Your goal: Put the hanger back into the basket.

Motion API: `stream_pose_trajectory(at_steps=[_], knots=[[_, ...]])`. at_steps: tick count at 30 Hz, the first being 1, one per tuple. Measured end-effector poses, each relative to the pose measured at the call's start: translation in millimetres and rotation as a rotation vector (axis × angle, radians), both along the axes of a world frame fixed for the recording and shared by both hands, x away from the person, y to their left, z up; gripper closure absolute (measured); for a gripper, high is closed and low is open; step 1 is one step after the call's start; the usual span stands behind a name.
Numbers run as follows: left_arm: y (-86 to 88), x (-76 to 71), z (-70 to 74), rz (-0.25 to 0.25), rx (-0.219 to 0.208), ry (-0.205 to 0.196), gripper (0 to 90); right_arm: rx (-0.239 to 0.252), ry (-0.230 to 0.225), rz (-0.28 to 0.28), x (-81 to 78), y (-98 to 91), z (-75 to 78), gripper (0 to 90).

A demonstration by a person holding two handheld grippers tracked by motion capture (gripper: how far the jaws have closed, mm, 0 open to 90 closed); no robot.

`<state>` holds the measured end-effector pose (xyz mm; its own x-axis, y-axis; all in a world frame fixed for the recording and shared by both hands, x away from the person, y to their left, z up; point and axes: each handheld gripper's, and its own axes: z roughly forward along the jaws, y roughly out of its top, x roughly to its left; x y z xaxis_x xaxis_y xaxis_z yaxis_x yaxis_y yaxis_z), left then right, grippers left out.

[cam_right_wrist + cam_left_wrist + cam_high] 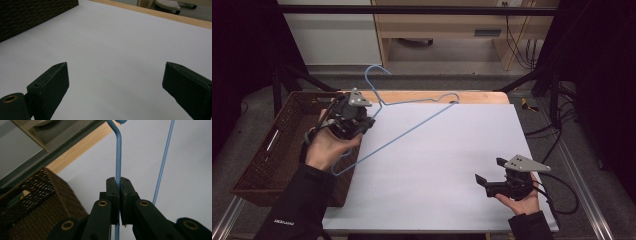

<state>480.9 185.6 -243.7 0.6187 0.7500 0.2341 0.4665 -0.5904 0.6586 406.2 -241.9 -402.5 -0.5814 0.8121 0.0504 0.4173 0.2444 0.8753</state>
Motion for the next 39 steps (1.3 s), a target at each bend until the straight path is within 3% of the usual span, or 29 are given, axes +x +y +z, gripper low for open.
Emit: stream_pose_trajectory(at_steps=[6, 11, 25, 39], knots=[[36.5, 2.1, 13.1, 0.083, 0.003, -0.018, 86.9, 0.005, 0.000, -0.003, 0.1, -0.2, -0.1, 7.6], [56.2, 3.5, 14.9, 0.135, -0.010, -0.030, 86.9, 0.005, -0.001, -0.003, 0.2, -0.1, -0.2, 7.5], [116.7, 8.4, 0.5, 0.268, -0.013, -0.036, 86.9, -0.001, 0.005, -0.004, 0.5, -0.3, -0.7, 7.2], [160.1, 5.3, -12.6, 0.329, 0.013, -0.050, 86.9, -0.002, 0.009, -0.006, 0.9, 0.3, -1.3, 7.1]])
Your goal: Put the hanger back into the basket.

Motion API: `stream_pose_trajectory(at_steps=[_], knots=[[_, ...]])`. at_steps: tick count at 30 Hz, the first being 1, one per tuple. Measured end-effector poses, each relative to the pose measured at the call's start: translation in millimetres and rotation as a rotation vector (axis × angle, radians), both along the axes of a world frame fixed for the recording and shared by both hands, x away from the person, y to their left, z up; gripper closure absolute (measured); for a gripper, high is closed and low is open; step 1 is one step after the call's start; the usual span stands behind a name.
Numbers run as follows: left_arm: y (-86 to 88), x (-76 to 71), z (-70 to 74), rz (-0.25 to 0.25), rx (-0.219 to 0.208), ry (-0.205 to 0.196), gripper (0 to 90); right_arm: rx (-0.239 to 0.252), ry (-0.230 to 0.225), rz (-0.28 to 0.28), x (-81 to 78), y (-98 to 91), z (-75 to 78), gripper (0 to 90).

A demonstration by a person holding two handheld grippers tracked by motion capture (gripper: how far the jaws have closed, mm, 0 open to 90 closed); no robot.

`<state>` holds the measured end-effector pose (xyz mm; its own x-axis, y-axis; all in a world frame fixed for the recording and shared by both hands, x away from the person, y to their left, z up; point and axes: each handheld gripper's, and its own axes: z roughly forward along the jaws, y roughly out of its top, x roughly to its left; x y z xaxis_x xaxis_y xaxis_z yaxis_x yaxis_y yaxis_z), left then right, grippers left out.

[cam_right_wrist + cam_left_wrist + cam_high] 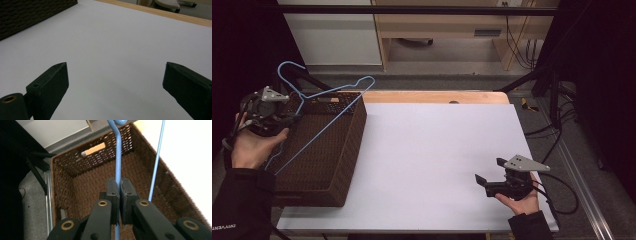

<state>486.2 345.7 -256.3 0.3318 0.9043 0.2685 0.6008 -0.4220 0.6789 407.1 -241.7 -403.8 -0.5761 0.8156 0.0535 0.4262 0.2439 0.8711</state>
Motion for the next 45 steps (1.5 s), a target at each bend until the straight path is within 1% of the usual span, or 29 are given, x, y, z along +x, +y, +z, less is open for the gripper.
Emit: stream_pose_trajectory(at_steps=[1, 2, 3, 4, 5, 8, 10, 11, 15, 20, 21, 22, 23, 24, 25, 26, 27, 30, 31, 32, 33, 34, 35, 37, 38, 39, 42, 43, 45], knots=[[5.4, 0.2, -3.0, 0.008, 0.007, 0.003, 86.9, 0.000, 0.000, 0.000, 0.0, 0.0, 0.0, 7.1], [5.4, 0.2, -3.0, 0.008, 0.007, 0.003, 86.9, -0.001, 0.000, 0.000, 0.1, 0.0, 0.0, 7.1], [10.7, 0.6, -5.8, 0.013, 0.012, 0.008, 86.9, 0.000, 0.000, 0.000, 0.1, 0.1, 0.0, 7.1], [10.7, 0.6, -5.8, 0.013, 0.012, 0.008, 86.9, -0.001, 0.000, 0.002, 0.1, 0.1, -0.1, 7.1], [15.3, 1.2, -8.9, 0.021, 0.018, 0.013, 86.9, -0.002, -0.002, 0.003, 0.3, 0.1, -0.2, 7.1], [18.7, 2.1, -12.2, 0.028, 0.022, 0.019, 86.9, -0.004, 0.000, 0.003, 0.4, 0.1, -0.3, 7.1], [21.8, 3.3, -15.8, 0.033, 0.030, 0.023, 86.9, -0.004, 0.001, 0.001, 0.3, 0.3, -0.4, 7.0], [24.7, 4.4, -19.5, 0.044, 0.041, 0.027, 86.9, -0.002, 0.001, 0.000, 0.2, 0.2, -0.2, 7.0], [29.7, 5.6, -25.7, 0.055, 0.055, 0.040, 86.9, -0.002, -0.001, 0.000, 0.1, -0.2, 0.0, 7.1], [37.8, 6.2, -35.9, 0.070, 0.054, 0.057, 86.8, -0.004, 0.001, 0.002, 0.3, 0.0, -0.3, 7.1], [39.7, 6.5, -40.5, 0.075, 0.050, 0.062, 86.8, -0.005, 0.000, 0.002, 0.5, 0.2, -0.5, 7.1], [39.7, 6.5, -40.5, 0.075, 0.050, 0.062, 86.8, -0.005, 0.000, 0.002, 0.5, 0.2, -0.5, 7.1], [41.1, 7.1, -45.7, 0.076, 0.054, 0.072, 86.8, -0.006, 0.002, 0.000, 0.5, 0.3, -0.6, 7.0], [41.1, 7.1, -45.7, 0.076, 0.054, 0.072, 86.8, -0.006, 0.002, 0.000, 0.5, 0.3, -0.6, 7.0], [41.7, 8.3, -51.8, 0.086, 0.068, 0.086, 86.7, -0.004, 0.002, 0.001, 0.4, 0.4, -0.5, 7.1], [41.7, 8.3, -51.8, 0.086, 0.068, 0.086, 86.7, -0.004, 0.002, 0.001, 0.4, 0.4, -0.5, 7.1], [43.1, 9.5, -58.0, 0.091, 0.068, 0.096, 86.7, -0.005, 0.001, 0.001, 0.4, 0.4, -0.6, 7.1], [44.0, 10.7, -65.2, 0.093, 0.066, 0.109, 86.7, -0.003, 0.001, 0.002, 0.3, 0.1, -0.3, 7.1], [43.3, 11.7, -72.7, 0.089, 0.065, 0.121, 86.7, -0.004, 0.000, 0.002, 0.4, 0.0, -0.4, 7.1], [43.3, 11.7, -72.7, 0.089, 0.065, 0.121, 86.7, -0.004, 0.000, 0.002, 0.4, 0.0, -0.4, 7.1], [42.6, 12.4, -76.2, 0.088, 0.069, 0.124, 86.7, -0.005, 0.002, 0.000, 0.5, 0.3, -0.6, 7.1], [41.9, 13.2, -79.8, 0.085, 0.063, 0.129, 86.7, -0.005, 0.002, 0.000, 0.5, 0.3, -0.6, 7.1], [40.2, 15.1, -86.7, 0.081, 0.059, 0.136, 86.7, -0.005, 0.002, 0.001, 0.6, 0.6, -0.8, 7.1], [38.4, 16.9, -92.9, 0.074, 0.055, 0.147, 86.7, -0.005, 0.002, 0.001, 0.5, 0.5, -0.7, 7.1], [38.4, 16.9, -92.9, 0.074, 0.055, 0.147, 86.7, -0.005, 0.002, 0.000, 0.5, 0.3, -0.6, 7.1], [35.6, 18.5, -99.1, 0.071, 0.051, 0.156, 86.7, -0.003, 0.004, -0.002, 0.3, 0.3, -0.6, 7.1], [31.4, 21.3, -108.0, 0.061, 0.047, 0.174, 86.6, -0.005, 0.002, 0.000, 0.5, 0.3, -0.7, 7.1], [31.4, 21.3, -108.0, 0.061, 0.047, 0.174, 86.7, -0.004, 0.002, 0.000, 0.4, 0.5, -0.7, 7.1], [28.0, 23.0, -113.9, 0.056, 0.044, 0.182, 86.6, -0.004, 0.002, 0.000, 0.5, 0.5, -0.8, 7.1]])
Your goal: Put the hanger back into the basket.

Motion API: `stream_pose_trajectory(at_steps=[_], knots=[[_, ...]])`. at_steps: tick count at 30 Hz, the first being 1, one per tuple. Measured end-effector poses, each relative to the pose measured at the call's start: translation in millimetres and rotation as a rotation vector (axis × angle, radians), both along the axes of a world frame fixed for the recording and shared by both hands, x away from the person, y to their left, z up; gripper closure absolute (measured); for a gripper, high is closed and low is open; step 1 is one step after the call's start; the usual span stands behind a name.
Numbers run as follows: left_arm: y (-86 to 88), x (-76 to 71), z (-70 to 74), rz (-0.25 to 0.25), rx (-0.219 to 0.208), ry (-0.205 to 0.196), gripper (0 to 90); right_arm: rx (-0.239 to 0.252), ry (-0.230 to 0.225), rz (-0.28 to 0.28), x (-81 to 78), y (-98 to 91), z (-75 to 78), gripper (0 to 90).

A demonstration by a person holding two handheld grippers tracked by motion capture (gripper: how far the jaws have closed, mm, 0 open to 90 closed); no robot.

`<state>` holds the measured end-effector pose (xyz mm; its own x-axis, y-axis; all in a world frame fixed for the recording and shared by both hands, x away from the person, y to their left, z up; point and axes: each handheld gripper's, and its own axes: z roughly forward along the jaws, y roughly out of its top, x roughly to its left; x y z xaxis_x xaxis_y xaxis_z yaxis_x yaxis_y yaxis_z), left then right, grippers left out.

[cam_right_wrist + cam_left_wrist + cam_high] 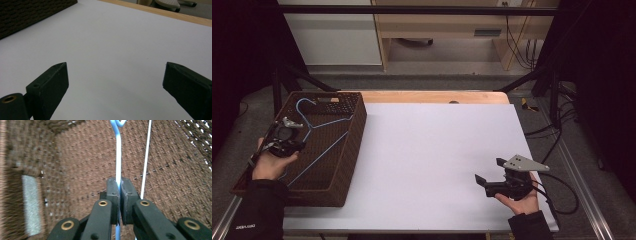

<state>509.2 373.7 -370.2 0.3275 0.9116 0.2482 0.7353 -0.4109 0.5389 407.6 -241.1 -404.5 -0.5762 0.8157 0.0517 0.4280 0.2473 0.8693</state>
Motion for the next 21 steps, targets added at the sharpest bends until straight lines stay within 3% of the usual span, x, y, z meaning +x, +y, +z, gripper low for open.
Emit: stream_pose_trajectory(at_steps=[7, 15, 18, 19, 20, 21], knots=[[-1.7, 1.0, -9.4, -0.007, -0.021, 0.022, 83.0, -0.002, -0.001, -0.001, -0.1, -0.8, 0.2, 7.1], [4.4, -15.5, 10.0, -0.013, -0.121, -0.069, 74.3, 0.005, -0.003, -0.004, -0.1, -1.1, 0.6, 7.0], [0.5, -23.9, 15.8, -0.028, -0.158, -0.111, 61.4, 0.005, -0.006, -0.006, -0.1, -1.6, 0.9, 7.0], [-1.8, -27.0, 17.3, -0.038, -0.169, -0.125, 61.4, 0.005, -0.006, -0.006, -0.1, -1.6, 0.9, 7.0], [-6.9, -33.4, 19.6, -0.062, -0.207, -0.153, 54.9, 0.005, -0.006, -0.008, -0.2, -1.7, 0.9, 6.9], [-6.9, -33.4, 19.6, -0.062, -0.207, -0.153, 52.0, 0.005, -0.006, -0.008, -0.2, -1.7, 0.9, 6.9]])
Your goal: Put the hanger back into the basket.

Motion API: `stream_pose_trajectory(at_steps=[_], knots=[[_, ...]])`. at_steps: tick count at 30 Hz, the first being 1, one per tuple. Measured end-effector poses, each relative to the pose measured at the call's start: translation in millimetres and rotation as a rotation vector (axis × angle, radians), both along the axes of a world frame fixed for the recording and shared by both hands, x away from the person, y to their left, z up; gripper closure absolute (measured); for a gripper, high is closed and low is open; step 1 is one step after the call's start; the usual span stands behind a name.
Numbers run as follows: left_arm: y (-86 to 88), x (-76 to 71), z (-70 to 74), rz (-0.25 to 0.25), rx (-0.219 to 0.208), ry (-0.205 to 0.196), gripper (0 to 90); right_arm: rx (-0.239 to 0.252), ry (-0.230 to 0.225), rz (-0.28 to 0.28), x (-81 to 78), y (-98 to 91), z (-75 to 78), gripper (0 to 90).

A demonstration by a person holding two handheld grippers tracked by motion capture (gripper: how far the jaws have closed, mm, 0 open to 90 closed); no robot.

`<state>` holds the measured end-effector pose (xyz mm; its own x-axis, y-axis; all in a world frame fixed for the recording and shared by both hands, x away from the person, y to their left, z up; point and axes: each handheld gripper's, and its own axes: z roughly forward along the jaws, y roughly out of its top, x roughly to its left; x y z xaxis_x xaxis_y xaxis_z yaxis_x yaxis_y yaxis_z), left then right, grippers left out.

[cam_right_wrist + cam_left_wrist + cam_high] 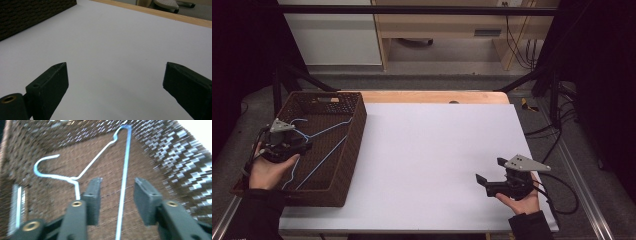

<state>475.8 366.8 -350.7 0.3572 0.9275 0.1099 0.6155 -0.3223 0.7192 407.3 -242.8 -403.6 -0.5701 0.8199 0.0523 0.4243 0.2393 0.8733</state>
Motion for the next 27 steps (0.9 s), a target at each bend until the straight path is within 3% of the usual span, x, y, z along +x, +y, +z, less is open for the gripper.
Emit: stream_pose_trajectory(at_steps=[1, 3, 4, 5, 7, 9, 18, 19, 22, 27], knots=[[-3.2, -3.4, 0.6, -0.013, -0.016, -0.017, 52.0, 0.001, -0.002, 0.000, 0.0, -0.2, 0.1, 6.9], [-14.1, -13.3, 1.7, -0.047, -0.046, -0.065, 42.6, 0.007, -0.006, -0.001, 0.0, -0.7, 0.2, 6.7], [-14.1, -13.3, 1.7, -0.047, -0.046, -0.065, 40.1, 0.008, -0.005, -0.001, -0.2, -0.6, 0.3, 6.6], [-22.8, -19.4, 2.1, -0.068, -0.063, -0.102, 36.8, 0.009, -0.004, -0.001, -0.2, -0.6, 0.3, 6.6], [-26.4, -22.7, 2.6, -0.082, -0.068, -0.114, 34.9, 0.009, -0.004, -0.002, -0.3, -0.6, 0.4, 6.6], [-36.8, -30.9, 3.8, -0.108, -0.106, -0.153, 28.3, 0.006, -0.011, 0.002, -0.1, -1.3, 0.5, 6.5], [-67.1, -52.2, 3.0, -0.199, -0.194, -0.222, 15.3, 0.019, -0.016, -0.004, -0.9, -2.8, 1.7, 6.1], [-75.4, -56.7, 0.8, -0.224, -0.213, -0.225, 14.2, 0.019, -0.017, -0.003, -1.0, -3.0, 1.8, 6.1], [-87.8, -62.3, -5.1, -0.269, -0.214, -0.227, 12.2, 0.022, -0.021, -0.002, -1.3, -3.5, 2.0, 6.0], [-100.2, -68.6, -14.8, -0.311, -0.248, -0.224, 10.9, 0.024, -0.026, 0.003, -1.6, -4.3, 2.4, 5.9]])
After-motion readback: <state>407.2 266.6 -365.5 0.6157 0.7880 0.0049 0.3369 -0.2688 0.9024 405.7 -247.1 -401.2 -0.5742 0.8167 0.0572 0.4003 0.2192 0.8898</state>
